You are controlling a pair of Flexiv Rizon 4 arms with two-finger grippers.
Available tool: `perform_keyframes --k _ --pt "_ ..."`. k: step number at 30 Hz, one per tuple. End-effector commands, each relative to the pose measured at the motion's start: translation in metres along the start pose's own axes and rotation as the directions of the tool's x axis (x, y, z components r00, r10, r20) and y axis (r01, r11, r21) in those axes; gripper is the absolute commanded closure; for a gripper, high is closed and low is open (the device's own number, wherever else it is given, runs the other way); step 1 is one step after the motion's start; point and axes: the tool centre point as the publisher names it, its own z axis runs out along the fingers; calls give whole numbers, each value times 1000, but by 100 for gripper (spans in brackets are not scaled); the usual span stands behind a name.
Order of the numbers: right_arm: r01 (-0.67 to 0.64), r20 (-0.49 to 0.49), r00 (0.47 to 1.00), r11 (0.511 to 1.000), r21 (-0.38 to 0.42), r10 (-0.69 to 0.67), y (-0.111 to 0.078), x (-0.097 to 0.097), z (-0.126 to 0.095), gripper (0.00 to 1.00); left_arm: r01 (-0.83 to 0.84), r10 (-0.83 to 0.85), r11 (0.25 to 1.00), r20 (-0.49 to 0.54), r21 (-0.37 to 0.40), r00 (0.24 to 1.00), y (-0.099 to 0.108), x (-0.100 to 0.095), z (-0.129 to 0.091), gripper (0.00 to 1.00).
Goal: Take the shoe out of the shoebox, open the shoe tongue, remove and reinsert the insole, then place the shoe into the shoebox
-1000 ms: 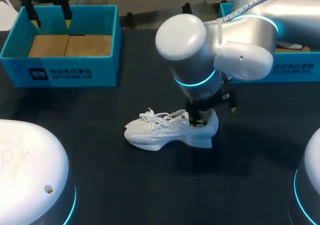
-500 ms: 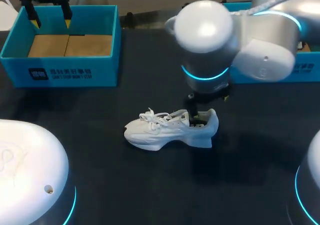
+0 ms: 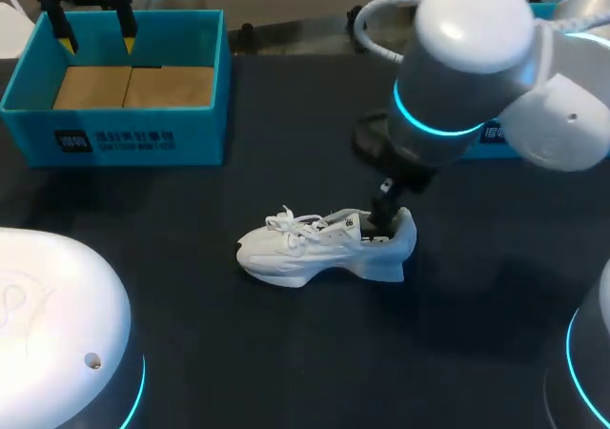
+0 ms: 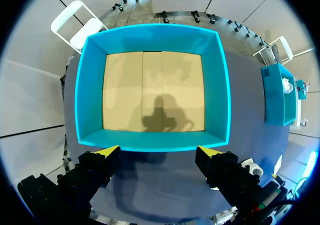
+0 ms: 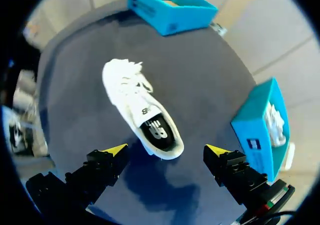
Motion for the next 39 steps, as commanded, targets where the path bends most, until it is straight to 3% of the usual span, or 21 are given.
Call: perform_keyframes --k 1,17,21,27,36,39 --pt "109 -114 985 982 -155 -128 -10 -4 0 0 0 0 1000 0 2 1000 1 0 0 0" --pt "109 -114 985 982 -155 -128 -10 -4 0 0 0 0 1000 0 2 1000 1 0 0 0" --pt "172 -61 978 936 -306 -199 -17 -8 -2 0 0 0 1000 0 2 1000 1 0 0 0" --pt "183 -95 970 926 -331 -225 -28 -10 3 0 0 0 1000 0 2 1000 1 0 0 0" --pt "290 -98 928 863 -413 -359 -37 -16 17 0 0 0 1000 0 2 1000 1 0 0 0" --pt "335 -77 907 822 -460 -413 -39 -16 22 0 0 0 1000 0 2 1000 1 0 0 0"
